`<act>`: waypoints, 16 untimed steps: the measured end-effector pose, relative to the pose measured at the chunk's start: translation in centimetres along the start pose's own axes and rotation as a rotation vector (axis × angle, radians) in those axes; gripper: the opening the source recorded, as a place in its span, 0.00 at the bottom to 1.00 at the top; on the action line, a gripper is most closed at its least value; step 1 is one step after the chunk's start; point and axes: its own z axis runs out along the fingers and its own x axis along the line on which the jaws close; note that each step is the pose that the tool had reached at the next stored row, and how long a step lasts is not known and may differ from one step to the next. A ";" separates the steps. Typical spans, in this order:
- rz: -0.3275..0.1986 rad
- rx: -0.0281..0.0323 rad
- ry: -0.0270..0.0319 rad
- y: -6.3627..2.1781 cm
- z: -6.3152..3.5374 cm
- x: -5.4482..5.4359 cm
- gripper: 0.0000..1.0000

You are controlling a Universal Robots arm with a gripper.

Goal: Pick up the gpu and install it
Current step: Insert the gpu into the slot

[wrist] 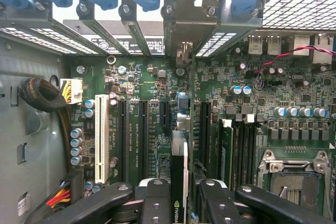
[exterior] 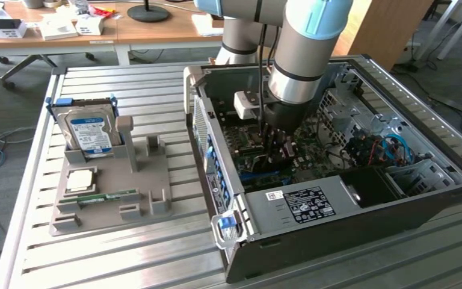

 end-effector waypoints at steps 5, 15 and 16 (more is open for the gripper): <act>0.000 0.0001 -0.0002 0.00 0.03 0.0 0.26; 0.000 0.0005 -0.0002 0.01 0.12 0.0 0.26; 0.000 0.0007 -0.0003 0.01 0.12 0.0 0.26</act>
